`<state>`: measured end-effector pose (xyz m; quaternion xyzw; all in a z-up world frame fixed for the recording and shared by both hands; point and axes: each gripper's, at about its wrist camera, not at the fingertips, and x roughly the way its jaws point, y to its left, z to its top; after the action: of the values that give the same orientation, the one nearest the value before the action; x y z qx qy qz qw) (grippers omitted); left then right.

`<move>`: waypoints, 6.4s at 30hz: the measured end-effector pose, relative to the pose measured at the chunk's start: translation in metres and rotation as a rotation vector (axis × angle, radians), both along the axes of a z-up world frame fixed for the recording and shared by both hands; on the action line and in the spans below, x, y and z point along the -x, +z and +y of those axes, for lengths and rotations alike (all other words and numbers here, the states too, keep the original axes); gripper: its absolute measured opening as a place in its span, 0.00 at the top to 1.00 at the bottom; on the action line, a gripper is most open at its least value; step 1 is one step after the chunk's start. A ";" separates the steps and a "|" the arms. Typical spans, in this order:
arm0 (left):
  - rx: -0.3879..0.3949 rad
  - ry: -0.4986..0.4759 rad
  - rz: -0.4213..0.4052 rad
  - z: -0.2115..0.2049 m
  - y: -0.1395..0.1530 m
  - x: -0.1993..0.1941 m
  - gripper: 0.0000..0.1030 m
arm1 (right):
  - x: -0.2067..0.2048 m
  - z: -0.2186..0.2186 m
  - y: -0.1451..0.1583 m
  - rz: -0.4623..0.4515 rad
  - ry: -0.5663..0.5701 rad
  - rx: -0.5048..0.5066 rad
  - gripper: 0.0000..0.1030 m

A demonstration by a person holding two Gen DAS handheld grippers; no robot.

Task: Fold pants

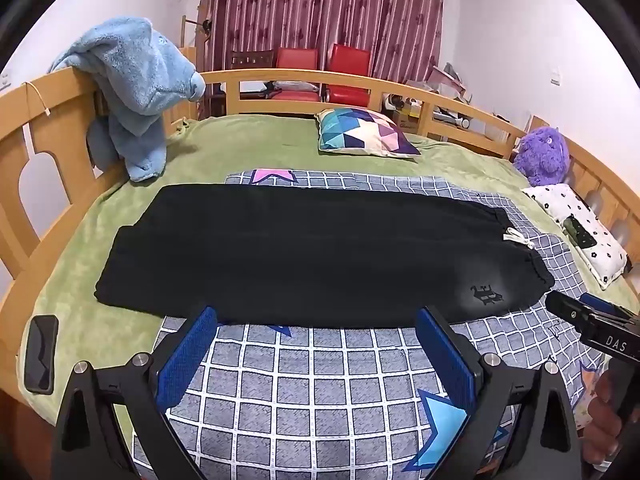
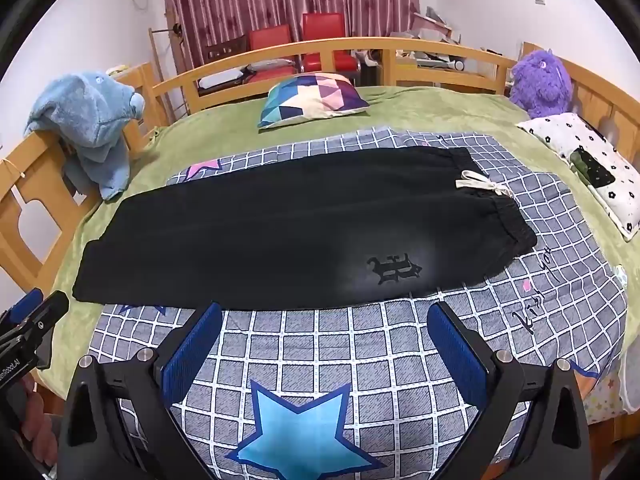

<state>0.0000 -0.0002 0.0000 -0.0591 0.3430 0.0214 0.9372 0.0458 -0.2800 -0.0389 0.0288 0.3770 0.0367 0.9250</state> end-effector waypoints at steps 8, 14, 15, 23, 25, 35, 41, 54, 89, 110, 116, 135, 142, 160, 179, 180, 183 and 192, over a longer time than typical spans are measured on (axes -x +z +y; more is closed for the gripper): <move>0.023 -0.002 0.005 0.000 0.003 0.003 0.03 | 0.000 0.000 0.000 0.000 0.000 -0.002 0.02; -0.001 0.001 -0.002 -0.002 0.001 0.000 0.03 | 0.000 0.000 0.000 0.002 0.000 -0.003 0.02; 0.002 0.000 -0.002 -0.002 0.001 0.000 0.03 | 0.000 0.000 0.000 0.003 0.001 -0.004 0.02; 0.028 0.000 -0.003 0.001 0.003 0.002 0.03 | 0.001 0.001 0.000 0.006 0.002 -0.005 0.02; 0.017 0.000 -0.002 0.001 0.003 0.002 0.03 | 0.001 0.001 0.000 0.006 0.001 -0.007 0.02; 0.020 0.001 0.000 0.003 0.003 0.001 0.03 | 0.001 0.002 0.001 0.007 0.003 -0.008 0.02; 0.024 -0.001 -0.002 0.003 0.002 0.001 0.03 | 0.002 0.002 0.000 0.007 0.002 -0.006 0.02; 0.055 -0.010 -0.010 0.005 0.004 0.002 0.03 | 0.002 0.002 0.002 0.004 0.002 0.002 0.02; 0.159 0.144 0.081 0.138 -0.069 -0.082 0.09 | -0.085 -0.123 -0.035 -0.011 -0.139 -0.051 0.13; 0.399 0.294 0.109 0.176 -0.194 -0.109 0.38 | -0.103 -0.178 -0.167 0.104 -0.186 -0.348 0.30; 0.433 0.363 0.141 0.197 -0.191 -0.129 0.65 | -0.130 -0.194 -0.175 0.098 -0.239 -0.472 0.28; 0.110 0.208 -0.037 0.196 -0.068 -0.262 0.87 | -0.287 -0.167 -0.042 -0.079 -0.081 -0.314 0.81; 0.047 0.223 0.057 0.188 -0.098 -0.355 0.84 | -0.403 -0.166 -0.074 0.012 -0.118 -0.308 0.65; 0.020 0.294 0.002 0.211 -0.063 -0.224 0.21 | -0.245 -0.133 -0.111 0.101 -0.015 -0.065 0.47; -0.150 0.338 0.078 0.230 -0.132 -0.309 0.85 | -0.179 -0.140 -0.155 0.132 -0.142 -0.078 0.44; -0.140 0.370 0.059 0.241 -0.121 -0.315 0.79 | -0.178 -0.142 -0.155 0.130 -0.152 -0.066 0.44; -0.169 0.438 0.062 0.266 -0.087 -0.326 0.45 | -0.175 -0.146 -0.153 0.124 -0.177 -0.070 0.44; -0.125 0.347 0.064 0.245 -0.072 -0.266 0.36 | -0.167 -0.131 -0.141 0.110 -0.161 -0.108 0.44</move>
<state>0.2658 0.2445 -0.0716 -0.0586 0.3552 0.2061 0.9099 0.2126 -0.4108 -0.1801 0.1105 0.4209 -0.0192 0.9001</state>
